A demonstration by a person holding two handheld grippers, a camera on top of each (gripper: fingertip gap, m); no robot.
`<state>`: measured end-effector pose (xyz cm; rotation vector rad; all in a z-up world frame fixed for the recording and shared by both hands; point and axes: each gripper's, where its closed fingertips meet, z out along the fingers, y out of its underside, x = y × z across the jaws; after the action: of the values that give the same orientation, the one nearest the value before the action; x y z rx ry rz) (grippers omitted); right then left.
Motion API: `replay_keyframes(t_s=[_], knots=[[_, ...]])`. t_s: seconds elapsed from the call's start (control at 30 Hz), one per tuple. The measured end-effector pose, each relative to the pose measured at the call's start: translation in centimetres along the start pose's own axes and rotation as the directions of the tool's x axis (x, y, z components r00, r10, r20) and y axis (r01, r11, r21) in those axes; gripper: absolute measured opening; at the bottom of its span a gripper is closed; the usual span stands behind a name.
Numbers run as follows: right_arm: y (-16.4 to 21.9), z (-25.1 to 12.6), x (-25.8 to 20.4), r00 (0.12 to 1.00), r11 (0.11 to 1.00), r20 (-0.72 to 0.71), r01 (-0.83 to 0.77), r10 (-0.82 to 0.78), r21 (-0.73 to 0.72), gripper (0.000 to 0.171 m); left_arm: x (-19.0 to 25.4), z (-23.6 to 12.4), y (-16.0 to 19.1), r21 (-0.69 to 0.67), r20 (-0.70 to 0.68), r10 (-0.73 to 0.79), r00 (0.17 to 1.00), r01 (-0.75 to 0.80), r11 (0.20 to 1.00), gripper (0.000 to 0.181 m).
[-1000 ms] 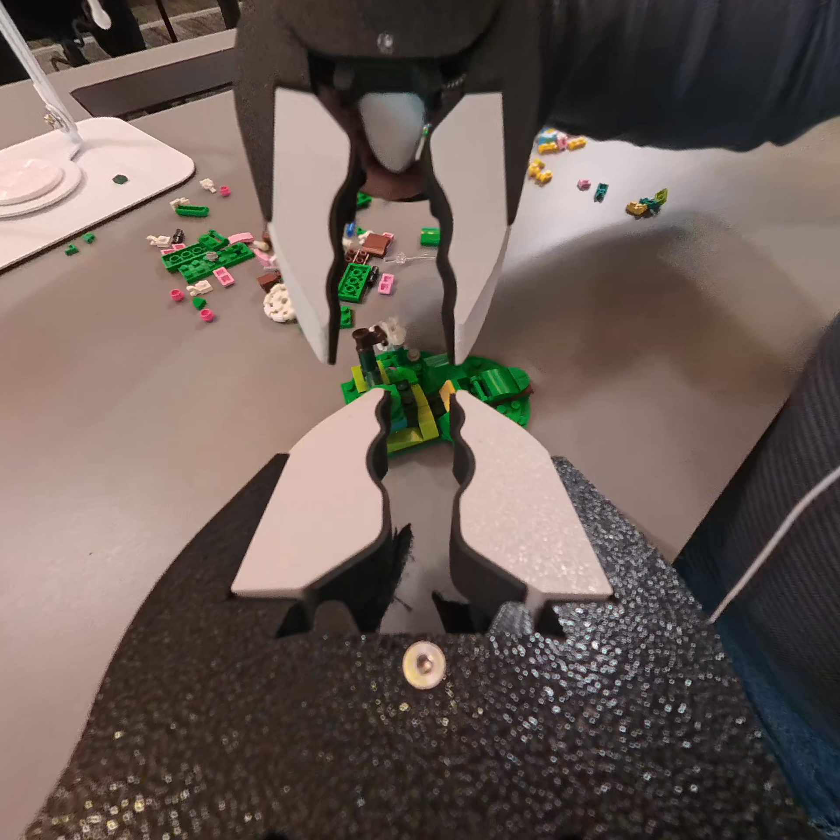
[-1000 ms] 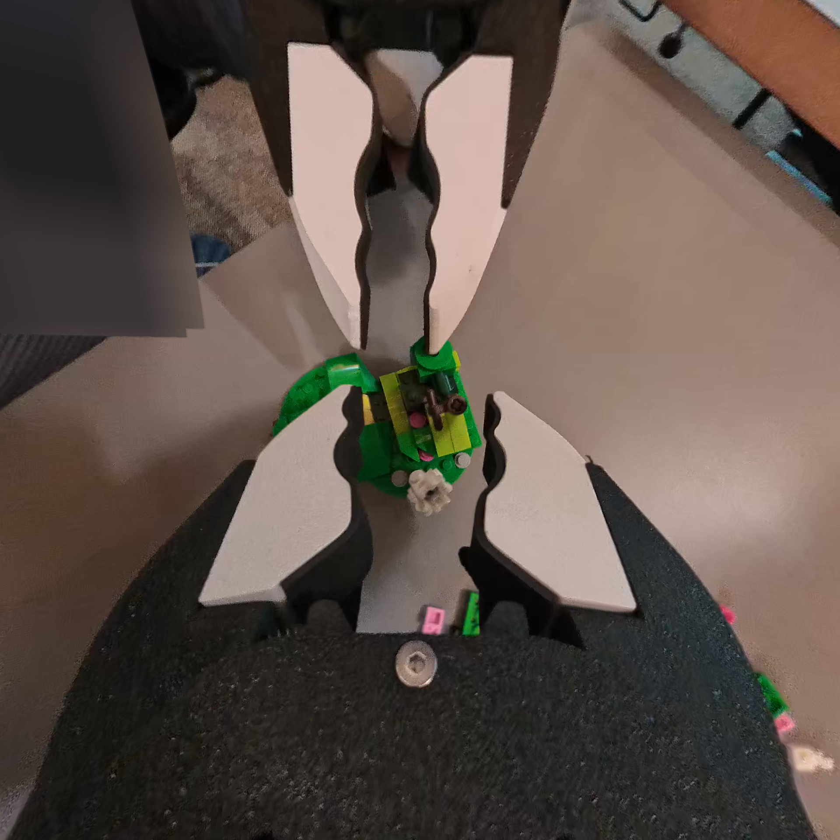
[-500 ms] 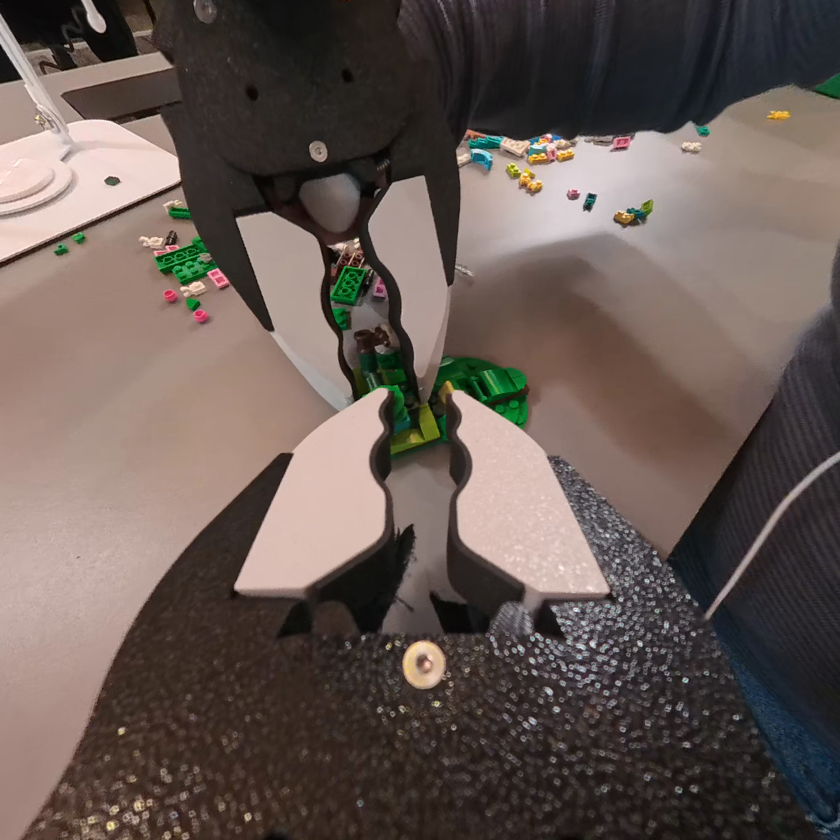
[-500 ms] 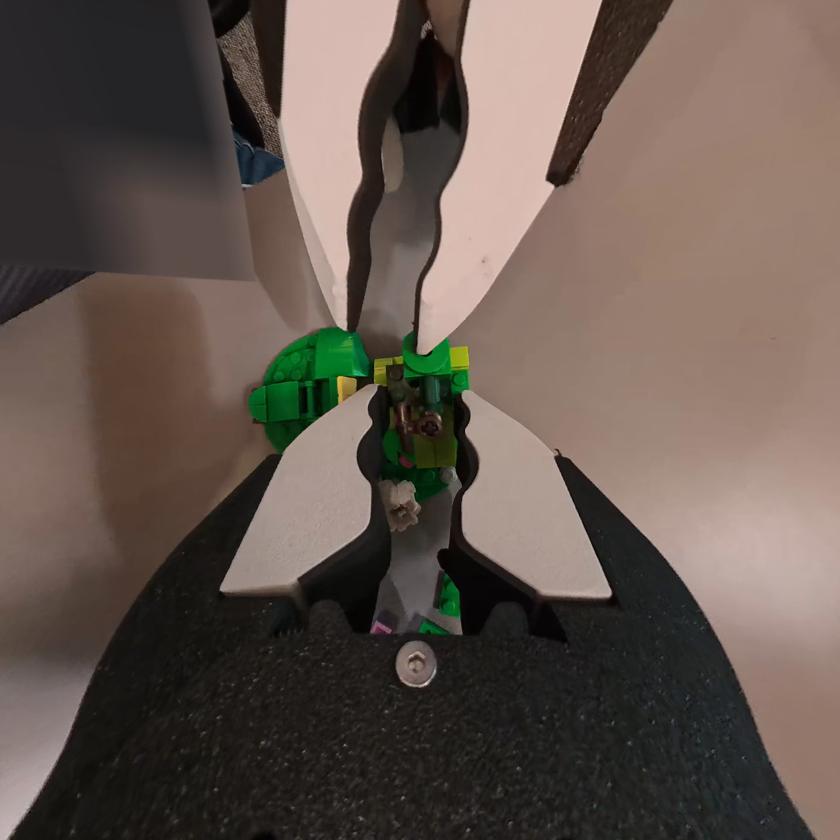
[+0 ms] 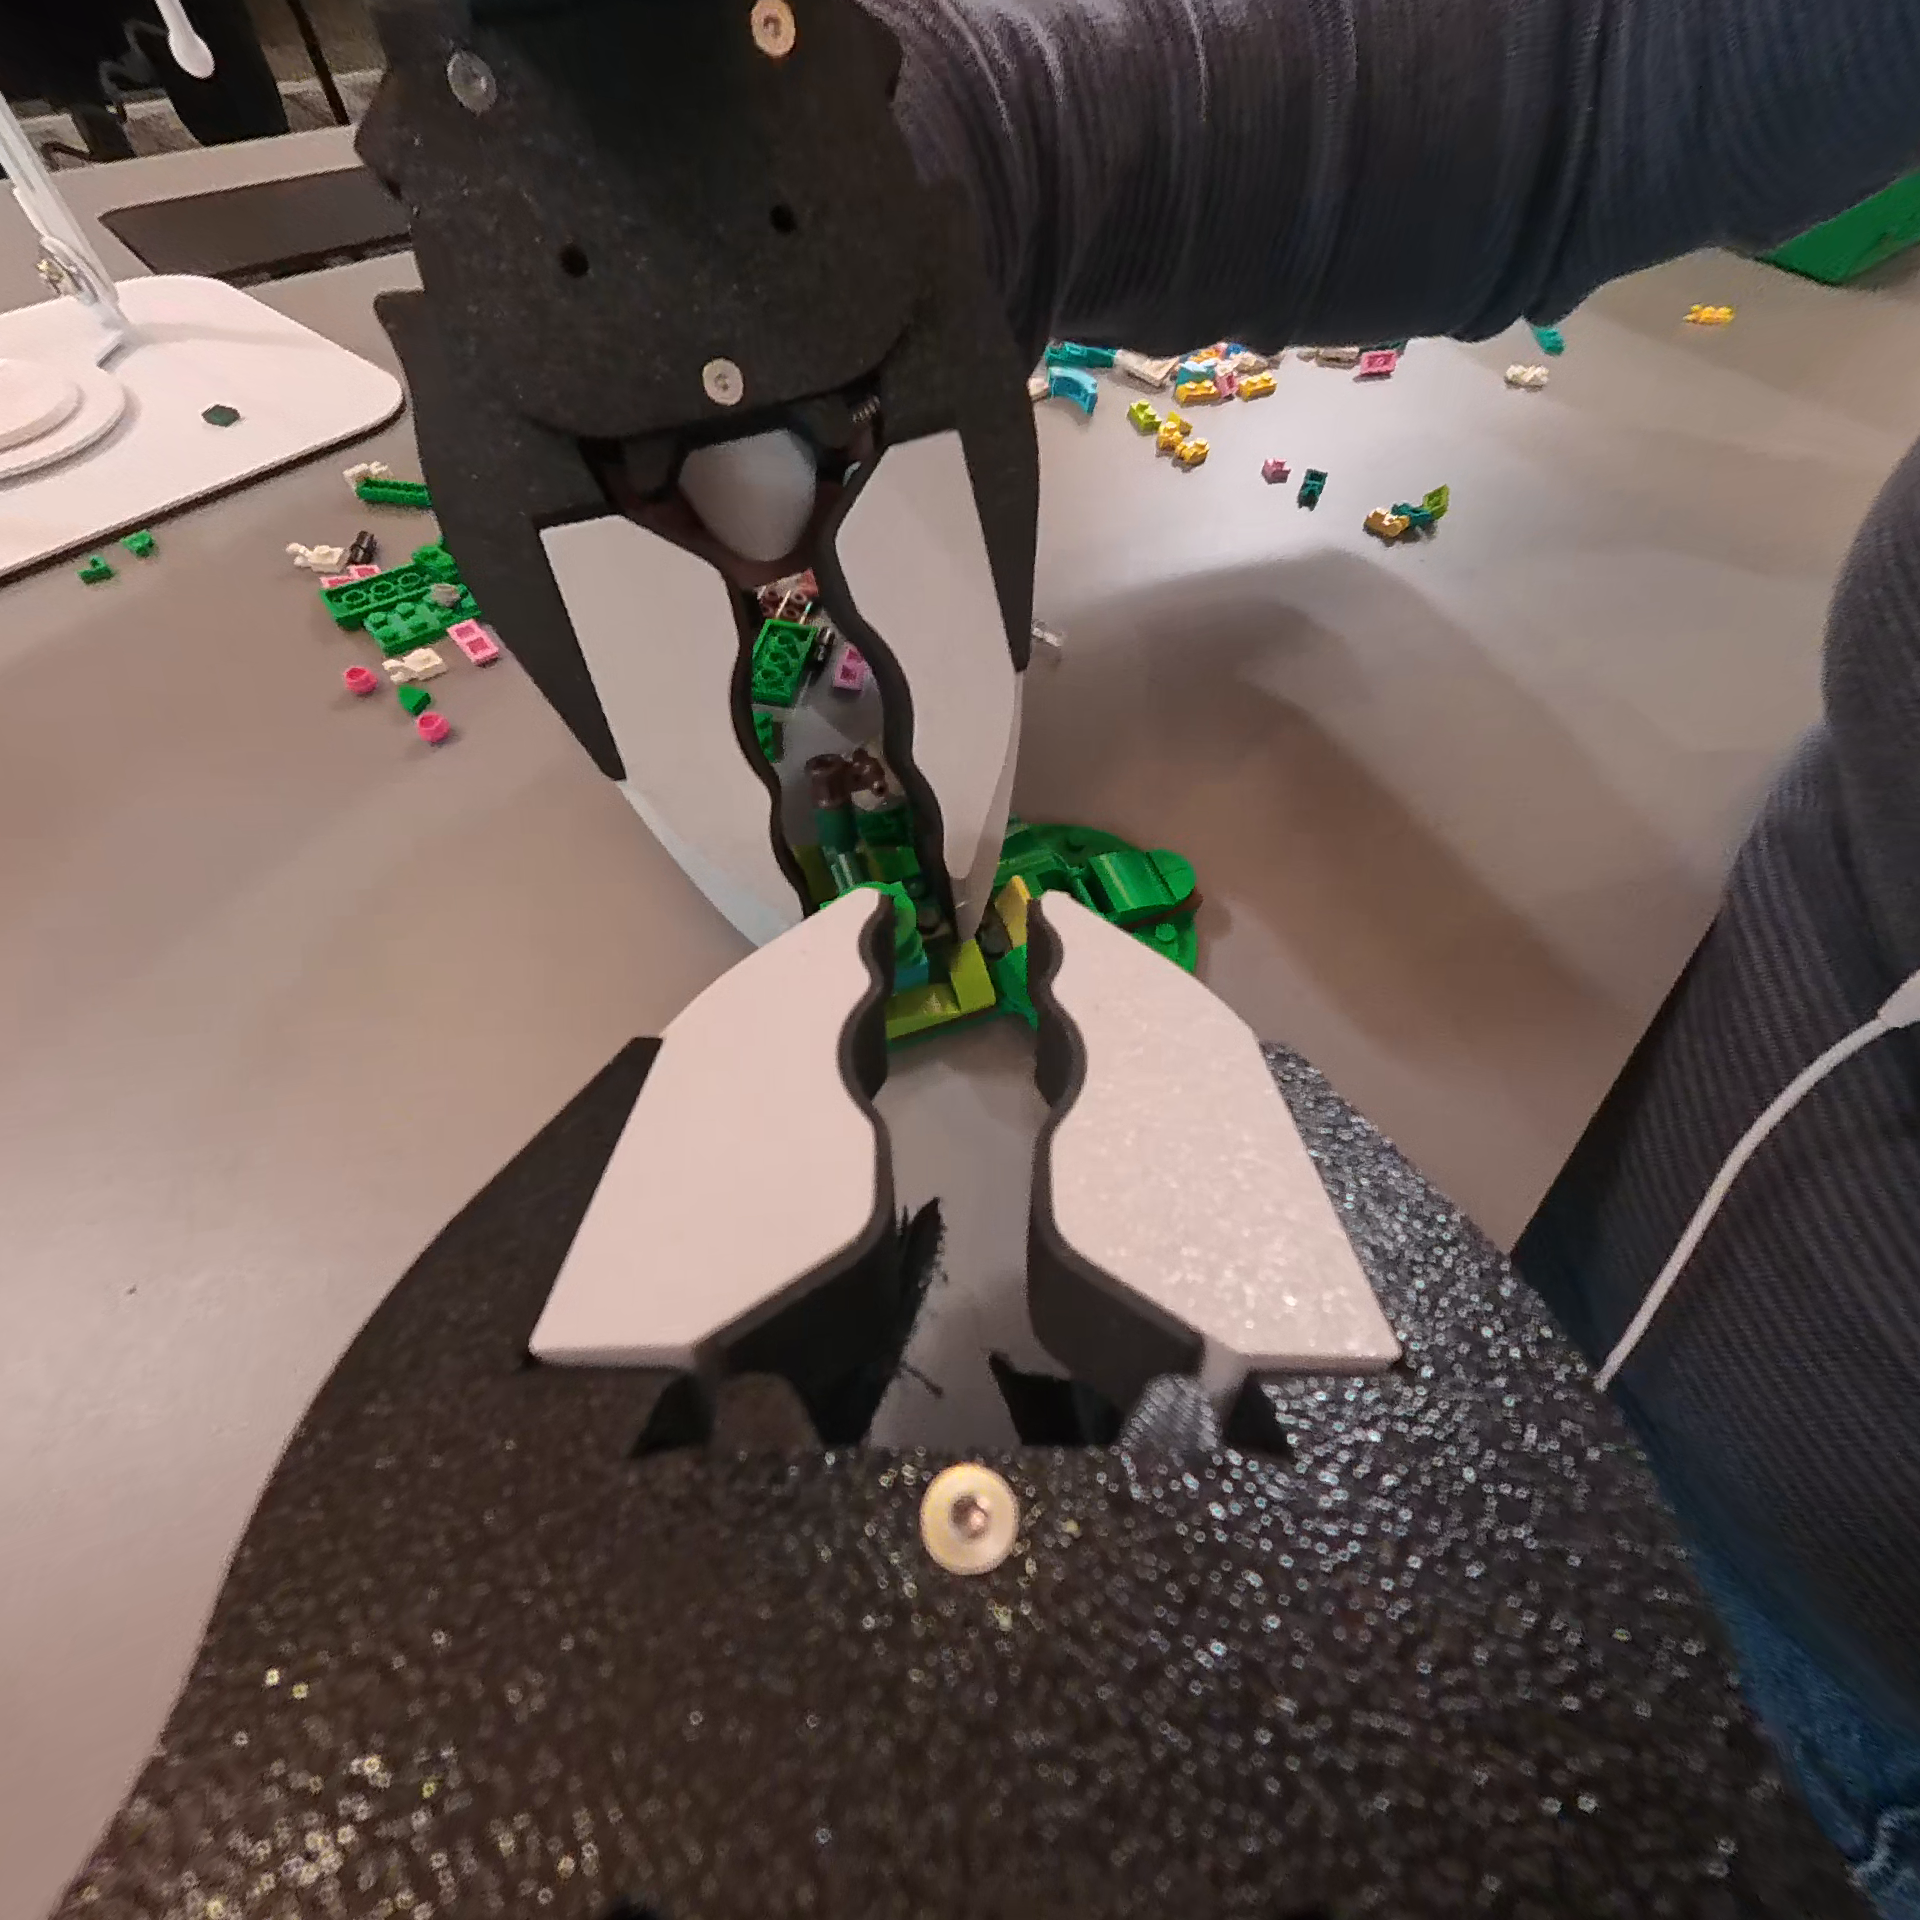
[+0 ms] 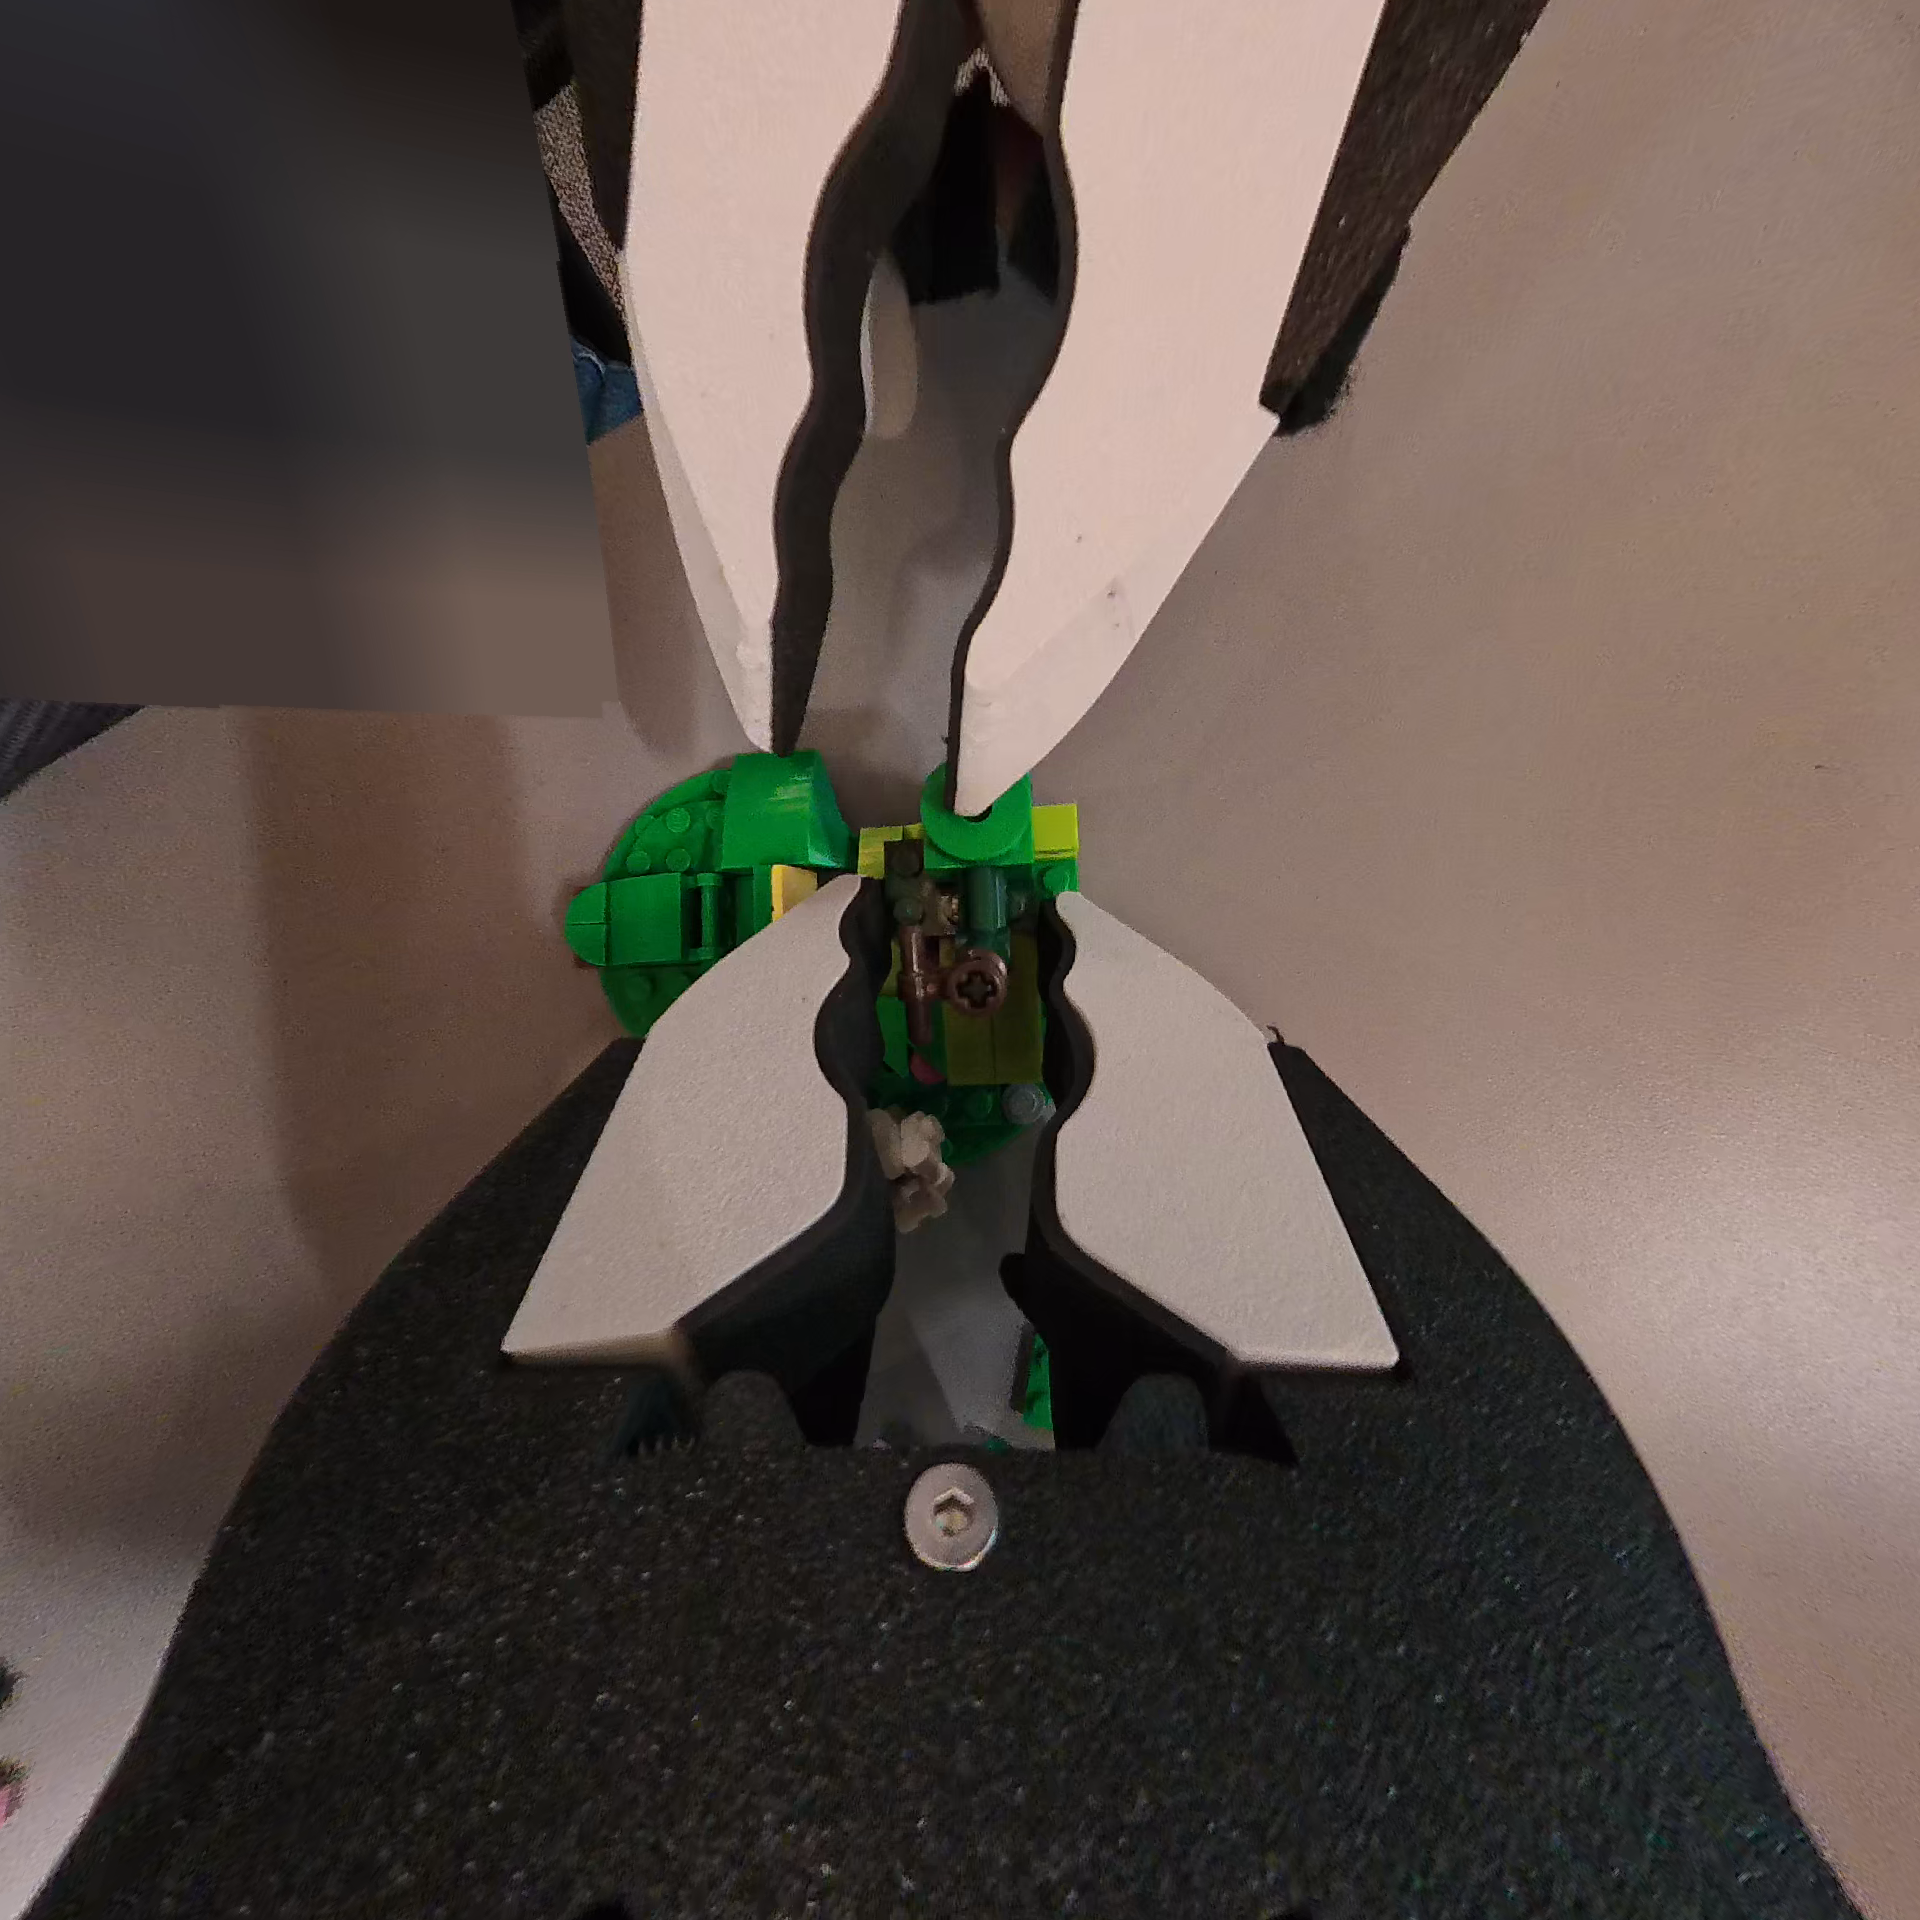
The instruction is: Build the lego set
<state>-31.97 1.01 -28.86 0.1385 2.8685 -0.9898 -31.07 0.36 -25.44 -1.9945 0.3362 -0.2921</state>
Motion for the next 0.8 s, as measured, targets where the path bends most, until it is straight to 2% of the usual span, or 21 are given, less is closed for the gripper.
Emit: replay_keyframes(t_s=[0.8], knots=[[0.9,-1.2,-0.9,0.999,0.999,-0.012,-0.032,0.032,-0.044,0.027,0.6,-0.2,-1.2,0.043,0.000,0.063,0.998,-0.063,0.997,0.027]])
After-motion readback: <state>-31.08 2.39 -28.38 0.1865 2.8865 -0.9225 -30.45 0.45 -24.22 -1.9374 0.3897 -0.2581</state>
